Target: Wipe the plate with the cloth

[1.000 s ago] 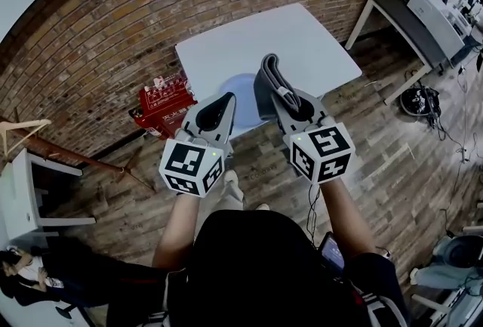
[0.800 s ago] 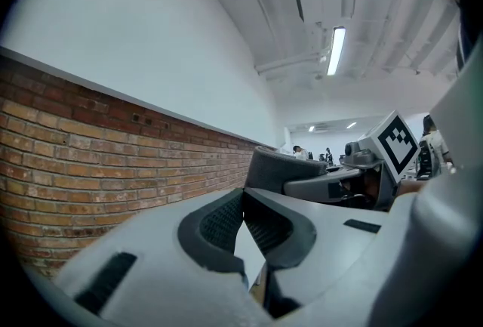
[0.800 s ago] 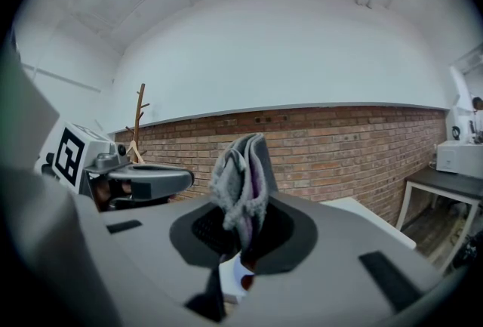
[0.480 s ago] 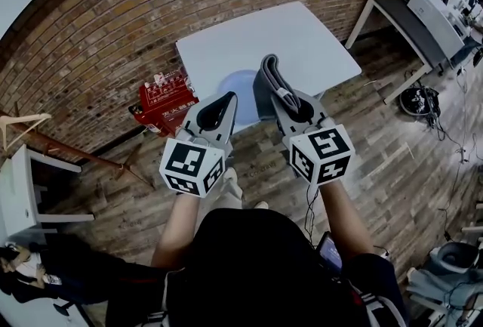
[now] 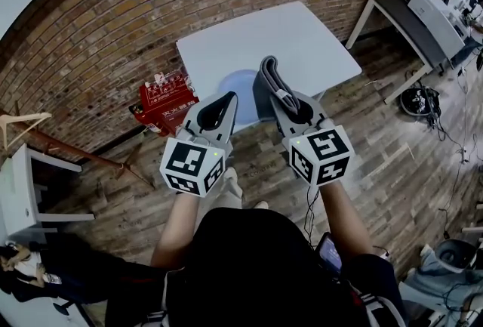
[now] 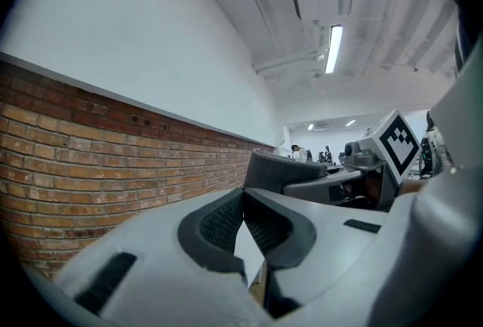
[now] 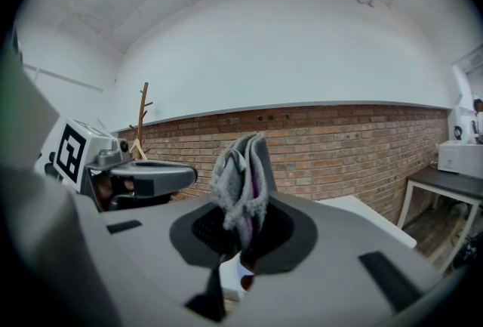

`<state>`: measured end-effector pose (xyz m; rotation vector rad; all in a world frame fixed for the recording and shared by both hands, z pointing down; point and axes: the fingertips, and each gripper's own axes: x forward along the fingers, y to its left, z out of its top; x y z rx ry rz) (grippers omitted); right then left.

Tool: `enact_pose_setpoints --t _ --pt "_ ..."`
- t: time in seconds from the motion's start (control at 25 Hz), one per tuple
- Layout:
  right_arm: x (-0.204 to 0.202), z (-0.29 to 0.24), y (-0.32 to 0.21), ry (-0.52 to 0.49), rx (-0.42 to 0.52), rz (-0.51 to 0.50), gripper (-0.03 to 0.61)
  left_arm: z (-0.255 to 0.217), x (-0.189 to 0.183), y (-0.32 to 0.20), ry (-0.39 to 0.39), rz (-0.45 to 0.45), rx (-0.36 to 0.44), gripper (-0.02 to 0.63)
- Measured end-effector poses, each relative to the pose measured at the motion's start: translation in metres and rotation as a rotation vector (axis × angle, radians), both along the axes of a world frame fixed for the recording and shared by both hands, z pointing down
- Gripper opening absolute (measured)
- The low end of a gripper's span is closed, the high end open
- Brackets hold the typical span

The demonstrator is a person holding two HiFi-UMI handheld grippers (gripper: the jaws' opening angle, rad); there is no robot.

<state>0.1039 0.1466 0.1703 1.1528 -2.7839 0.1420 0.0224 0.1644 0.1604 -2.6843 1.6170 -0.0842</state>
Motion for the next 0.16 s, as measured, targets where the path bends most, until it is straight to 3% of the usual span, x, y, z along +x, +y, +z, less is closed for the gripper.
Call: enact_pose_setpoints --t 0.16 --pt "0.0019 0.0016 -0.0017 0.003 -0.001 -0.008 0.051 0.0007 0.0027 -0.0028 -0.001 0.001 0.0 0.02"
